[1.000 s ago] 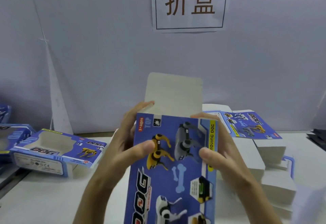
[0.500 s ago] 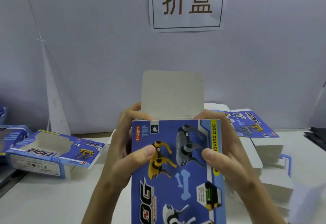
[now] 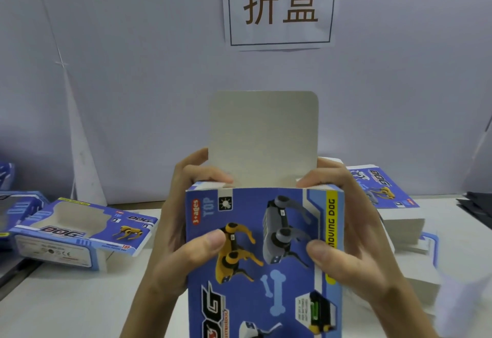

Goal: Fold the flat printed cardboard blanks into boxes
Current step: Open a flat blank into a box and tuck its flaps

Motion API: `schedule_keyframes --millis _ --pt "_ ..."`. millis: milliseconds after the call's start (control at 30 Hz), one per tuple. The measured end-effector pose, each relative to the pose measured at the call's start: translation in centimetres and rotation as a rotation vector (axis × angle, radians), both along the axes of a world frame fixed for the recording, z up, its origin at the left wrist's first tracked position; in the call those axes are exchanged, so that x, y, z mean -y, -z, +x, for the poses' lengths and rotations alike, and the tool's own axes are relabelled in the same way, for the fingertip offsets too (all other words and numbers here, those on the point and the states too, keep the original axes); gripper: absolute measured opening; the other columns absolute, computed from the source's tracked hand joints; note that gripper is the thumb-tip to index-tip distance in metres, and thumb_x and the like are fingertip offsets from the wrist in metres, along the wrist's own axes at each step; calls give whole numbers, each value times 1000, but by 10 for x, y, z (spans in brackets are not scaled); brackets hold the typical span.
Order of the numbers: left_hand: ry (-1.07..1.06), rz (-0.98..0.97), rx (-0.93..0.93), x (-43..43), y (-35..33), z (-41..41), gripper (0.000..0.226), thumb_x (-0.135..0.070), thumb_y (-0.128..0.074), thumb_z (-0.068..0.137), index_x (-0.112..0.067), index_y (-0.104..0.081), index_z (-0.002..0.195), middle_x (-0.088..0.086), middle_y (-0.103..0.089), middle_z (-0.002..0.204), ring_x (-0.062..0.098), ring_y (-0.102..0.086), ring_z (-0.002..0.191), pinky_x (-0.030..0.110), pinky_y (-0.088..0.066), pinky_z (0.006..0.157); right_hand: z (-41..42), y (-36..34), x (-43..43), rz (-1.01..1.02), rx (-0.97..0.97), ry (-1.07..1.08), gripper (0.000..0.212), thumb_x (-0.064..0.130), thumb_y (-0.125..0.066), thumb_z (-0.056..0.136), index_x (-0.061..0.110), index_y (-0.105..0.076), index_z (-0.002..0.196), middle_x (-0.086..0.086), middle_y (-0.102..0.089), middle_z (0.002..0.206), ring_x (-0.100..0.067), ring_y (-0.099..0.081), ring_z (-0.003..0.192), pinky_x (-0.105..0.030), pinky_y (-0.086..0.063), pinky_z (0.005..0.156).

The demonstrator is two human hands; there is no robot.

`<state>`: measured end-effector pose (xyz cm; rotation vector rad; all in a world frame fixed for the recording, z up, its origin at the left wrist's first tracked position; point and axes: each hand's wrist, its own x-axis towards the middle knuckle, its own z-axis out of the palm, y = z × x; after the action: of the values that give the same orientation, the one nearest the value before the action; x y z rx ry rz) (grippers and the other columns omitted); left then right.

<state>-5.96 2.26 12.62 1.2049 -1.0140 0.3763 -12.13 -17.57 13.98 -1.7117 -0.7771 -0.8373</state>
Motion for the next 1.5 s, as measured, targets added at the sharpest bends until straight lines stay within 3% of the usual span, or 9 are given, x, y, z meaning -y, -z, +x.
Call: schedule_keyframes --millis 133,400,500,600,733,767,967,1100,1500 --pt "-5 -13 5 1 -3 -4 52 -26 -55 62 -40 -62 111 -1 -54 119 61 -32 124 65 -42 86 0 0 -1 -36 83 57 55 23 -56 65 24 -46 119 4 -51 107 9 -57 90 -8 -46 76" --pt "68 -4 -297 -9 15 3 93 -63 -84 52 -26 -51 131 12 -55 133 42 -51 123 65 -42 96 -11 -4 -7 -38 68 57 48 24 -57 60 21 -49 107 2 -50 111 -10 -56 87 -19 -48 69" --pt "25 181 -107 -4 -18 15 66 -74 -77 51 -28 -71 98 -13 -68 92 6 -68 80 20 -55 71 -3 -16 -6 -12 -66 70 45 10 -72 69 11 -50 108 -10 -60 106 2 -62 80 -13 -47 73" --pt "-22 318 -37 -10 -36 26 64 -77 -79 37 -15 -67 50 9 -63 76 -5 -65 64 14 -49 66 6 -26 -2 -29 -122 38 61 42 -85 59 6 -50 93 -31 -53 105 -24 -62 82 -33 -47 71" --pt "-134 250 -24 -2 -20 17 57 -49 -78 60 -24 -67 110 11 -59 113 -3 -65 94 14 -51 77 -2 -16 -5 -13 -68 100 76 75 -62 58 7 -51 92 -25 -52 103 -29 -59 84 -34 -48 70" --pt "-194 219 -28 -1 -13 10 62 -48 -71 66 -28 -56 122 9 -54 127 3 -62 107 20 -52 83 -1 -9 -3 14 -48 130 46 26 -44 57 10 -52 99 -19 -52 108 -21 -61 85 -30 -50 71" --pt "-522 353 3 12 -6 0 121 -76 -70 55 -40 -6 152 -23 -26 146 -15 -33 129 -6 -28 91 23 17 -4 -55 -5 383 79 49 -77 63 37 -38 130 12 -35 132 -26 -56 113 -29 -53 86" --pt "-660 439 31 31 4 -1 144 -84 -64 42 -37 20 149 -31 12 151 -7 1 143 9 -17 110 31 28 -8 -154 1 335 83 38 -75 62 35 -33 135 15 -30 135 -15 -49 118 -21 -48 92" --pt "-777 376 232 18 -4 4 79 -72 -71 42 -29 -39 101 -13 -22 129 1 -33 124 6 -35 91 25 26 -5 -238 -19 409 64 48 -77 61 33 -43 113 2 -39 112 -13 -53 95 -31 -57 70"
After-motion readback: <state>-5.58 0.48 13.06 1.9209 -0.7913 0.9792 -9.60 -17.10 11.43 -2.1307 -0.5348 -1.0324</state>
